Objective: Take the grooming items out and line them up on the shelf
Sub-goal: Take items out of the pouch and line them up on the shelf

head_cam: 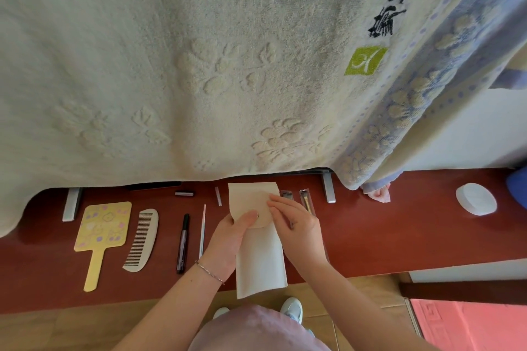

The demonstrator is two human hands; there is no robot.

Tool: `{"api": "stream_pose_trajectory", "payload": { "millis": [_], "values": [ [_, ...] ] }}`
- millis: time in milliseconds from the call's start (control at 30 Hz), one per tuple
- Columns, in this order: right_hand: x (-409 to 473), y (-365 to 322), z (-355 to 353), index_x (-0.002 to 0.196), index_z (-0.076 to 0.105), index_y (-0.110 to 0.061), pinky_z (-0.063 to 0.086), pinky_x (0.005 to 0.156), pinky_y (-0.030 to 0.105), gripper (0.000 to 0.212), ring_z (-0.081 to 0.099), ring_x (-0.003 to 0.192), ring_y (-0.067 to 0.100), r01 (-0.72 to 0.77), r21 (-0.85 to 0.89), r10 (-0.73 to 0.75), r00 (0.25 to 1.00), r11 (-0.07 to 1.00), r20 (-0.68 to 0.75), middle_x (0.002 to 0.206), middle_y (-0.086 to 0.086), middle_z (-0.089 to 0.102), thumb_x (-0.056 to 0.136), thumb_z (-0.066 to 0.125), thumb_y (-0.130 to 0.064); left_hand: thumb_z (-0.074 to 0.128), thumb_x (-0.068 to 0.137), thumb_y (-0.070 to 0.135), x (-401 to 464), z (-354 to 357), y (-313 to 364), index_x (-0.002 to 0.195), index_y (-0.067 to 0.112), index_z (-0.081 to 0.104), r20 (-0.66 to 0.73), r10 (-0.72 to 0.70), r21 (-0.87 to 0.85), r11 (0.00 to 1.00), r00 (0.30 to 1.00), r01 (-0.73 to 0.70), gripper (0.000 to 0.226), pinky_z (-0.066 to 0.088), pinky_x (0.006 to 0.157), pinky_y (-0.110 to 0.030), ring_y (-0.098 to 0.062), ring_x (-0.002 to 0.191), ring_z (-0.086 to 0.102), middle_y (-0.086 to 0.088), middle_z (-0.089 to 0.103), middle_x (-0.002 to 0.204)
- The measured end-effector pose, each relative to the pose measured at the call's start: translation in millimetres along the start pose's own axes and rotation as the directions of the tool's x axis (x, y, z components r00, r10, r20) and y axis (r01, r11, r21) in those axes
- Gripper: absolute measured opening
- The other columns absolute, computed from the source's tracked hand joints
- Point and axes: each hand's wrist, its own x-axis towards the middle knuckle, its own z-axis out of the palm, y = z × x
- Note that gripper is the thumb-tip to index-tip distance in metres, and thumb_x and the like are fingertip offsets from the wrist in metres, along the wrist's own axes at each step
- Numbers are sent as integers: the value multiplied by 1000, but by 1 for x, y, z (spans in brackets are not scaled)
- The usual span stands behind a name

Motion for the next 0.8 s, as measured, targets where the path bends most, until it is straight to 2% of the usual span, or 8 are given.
{"api": "stream_pose_trajectory", "payload": {
  "millis": [133,233,300,367,467,533,600,800],
  "values": [
    [1,3,-1,99,73,-6,45,76,1,17,54,105,-5,-8,-16,8,999,1000,40,109,3,69,85,64,-7,73,67,33,1,0,0,112,16,60,-17,-13,23,1000,1000,13,50,51,88,-52,-31,95,66,-12,70,104],
    [-1,1,-2,102,72,-8,44,79,2,19,54,108,-2,-53,2,53,996,999,72,113,-5,65,86,64,-7,70,76,24,2,1,-2,111,11,61,-33,-20,9,1000,999,21,38,51,86,-53,-34,93,66,-14,70,103],
    [-3,-1,-3,112,68,-13,44,84,4,27,53,112,1,-84,12,83,993,996,89,122,-11,57,86,64,-9,68,79,20,1,1,-2,110,9,62,-46,-19,1,1000,999,19,33,51,86,-52,-34,92,67,-15,70,101],
    [-3,-4,-3,129,54,-24,42,93,11,46,46,119,-1,-186,63,179,979,981,98,133,-15,44,86,64,-14,66,82,19,0,2,-2,108,10,63,-62,-16,11,1000,998,17,27,52,85,-53,-34,91,67,-15,71,100],
    [2,-9,0,139,36,-29,45,97,25,61,47,116,-1,-495,268,456,868,826,197,129,-16,45,85,64,-19,66,82,20,0,4,-1,107,12,63,-96,-5,44,999,995,9,26,53,83,-53,-33,90,67,-14,70,100],
    [7,-10,1,132,46,-26,52,91,34,48,59,105,7,-663,260,578,743,701,338,122,-7,59,87,62,-24,67,82,19,1,5,-1,107,12,63,-108,12,55,998,994,-6,26,53,82,-53,-33,89,67,-13,70,100],
    [8,-11,0,118,58,-23,55,84,35,30,65,95,13,-721,191,618,677,666,400,109,-2,67,88,60,-27,66,82,18,1,5,-1,108,11,63,-117,30,85,996,993,-20,27,54,81,-52,-32,88,68,-13,71,99],
    [8,-8,3,109,61,-24,56,84,37,22,67,91,14,-753,202,642,645,626,413,101,-4,69,88,61,-28,65,83,20,0,7,-3,106,15,62,-167,86,175,983,982,-56,24,56,75,-45,-28,84,69,-9,71,96]
  ]
}}
